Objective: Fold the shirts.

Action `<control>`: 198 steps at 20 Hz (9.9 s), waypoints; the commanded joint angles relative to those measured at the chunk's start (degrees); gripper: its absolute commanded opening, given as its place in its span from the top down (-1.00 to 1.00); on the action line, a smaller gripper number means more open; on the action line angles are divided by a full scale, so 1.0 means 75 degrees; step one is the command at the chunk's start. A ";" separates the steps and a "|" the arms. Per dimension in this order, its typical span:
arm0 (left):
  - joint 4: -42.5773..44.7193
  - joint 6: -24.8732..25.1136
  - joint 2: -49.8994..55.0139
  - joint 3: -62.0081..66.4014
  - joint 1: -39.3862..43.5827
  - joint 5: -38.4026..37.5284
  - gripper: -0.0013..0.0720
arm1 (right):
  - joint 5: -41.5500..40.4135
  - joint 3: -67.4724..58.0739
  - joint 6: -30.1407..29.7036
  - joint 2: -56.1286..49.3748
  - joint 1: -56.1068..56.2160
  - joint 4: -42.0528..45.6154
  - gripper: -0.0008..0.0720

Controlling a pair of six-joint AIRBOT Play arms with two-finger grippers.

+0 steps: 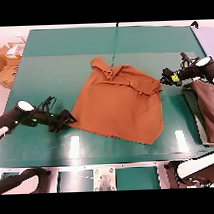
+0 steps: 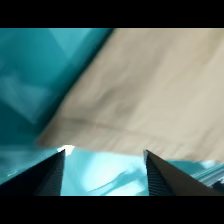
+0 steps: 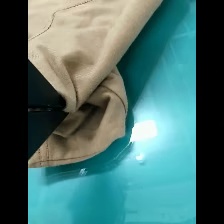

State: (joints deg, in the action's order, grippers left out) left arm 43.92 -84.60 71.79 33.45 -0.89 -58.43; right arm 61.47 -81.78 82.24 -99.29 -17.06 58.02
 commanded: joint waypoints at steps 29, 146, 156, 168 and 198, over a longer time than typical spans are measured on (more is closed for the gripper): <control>0.1087 0.0851 0.3159 0.7796 -0.2314 -0.3526 0.91 | 0.0574 0.5094 0.1256 0.5062 0.1993 0.0758 -0.52; 0.1396 0.1883 0.2445 0.4208 -0.1498 -0.1434 0.91 | -0.0825 0.4969 -0.1428 0.1985 -0.0221 -0.3136 0.94; 0.1297 0.1451 -0.2043 0.9092 -0.1498 -0.1632 0.91 | 0.2098 -0.0265 -0.0379 0.5668 -0.1402 -0.3133 0.94; 0.2716 0.0775 -0.3179 1.0987 -0.1498 -0.1518 0.91 | 0.1687 -0.4223 0.0778 0.7067 -0.2194 -0.2655 0.94; 0.1609 0.1999 0.3541 0.6688 -0.0364 0.0697 0.91 | 0.0609 -0.1396 -0.0758 -0.0743 -0.0251 0.0507 0.95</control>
State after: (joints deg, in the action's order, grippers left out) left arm 54.52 -69.60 98.19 85.95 -3.64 -51.75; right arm 58.43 -91.85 74.43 -104.66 -18.90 52.25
